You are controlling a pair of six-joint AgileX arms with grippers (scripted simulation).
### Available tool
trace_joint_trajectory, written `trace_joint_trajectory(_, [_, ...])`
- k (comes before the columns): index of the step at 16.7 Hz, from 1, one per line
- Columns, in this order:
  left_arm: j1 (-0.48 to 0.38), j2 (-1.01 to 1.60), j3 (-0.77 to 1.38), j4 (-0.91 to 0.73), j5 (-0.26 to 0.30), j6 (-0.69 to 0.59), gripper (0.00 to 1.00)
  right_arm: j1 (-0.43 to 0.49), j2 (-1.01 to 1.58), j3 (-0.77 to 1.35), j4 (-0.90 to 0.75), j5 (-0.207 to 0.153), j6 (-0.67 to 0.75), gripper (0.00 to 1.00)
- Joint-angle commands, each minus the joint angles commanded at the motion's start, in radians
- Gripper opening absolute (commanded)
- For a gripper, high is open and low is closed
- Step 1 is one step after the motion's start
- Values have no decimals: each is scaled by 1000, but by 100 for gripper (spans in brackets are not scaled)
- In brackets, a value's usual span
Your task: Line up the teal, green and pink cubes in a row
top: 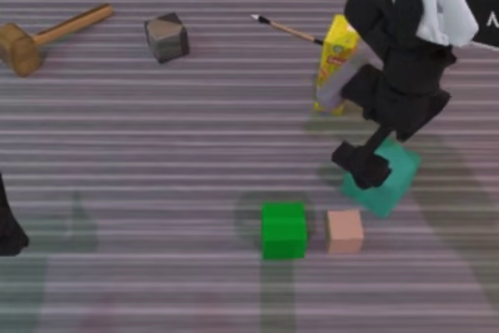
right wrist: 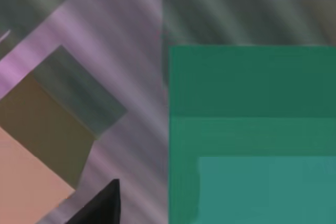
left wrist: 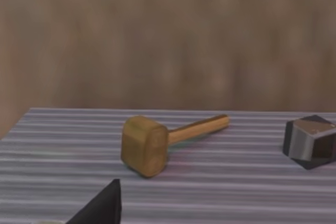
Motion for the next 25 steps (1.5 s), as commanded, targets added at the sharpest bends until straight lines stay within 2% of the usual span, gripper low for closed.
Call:
trace_joint_trajectory(4, [0,0,0,0,0,0,100,2,56,-104,166,0,3,100])
trace_joint_trajectory(9, [0,0,0,0,0,0,100,2,70,-126,195,1,3,100])
trace_joint_trajectory(22, [0,0,0,0,0,0,100,2,70,-126,195,1,3,2])
trace_joint_trajectory(25, [0,0,0,0,0,0,100,2,70,-126,195,1,3,0])
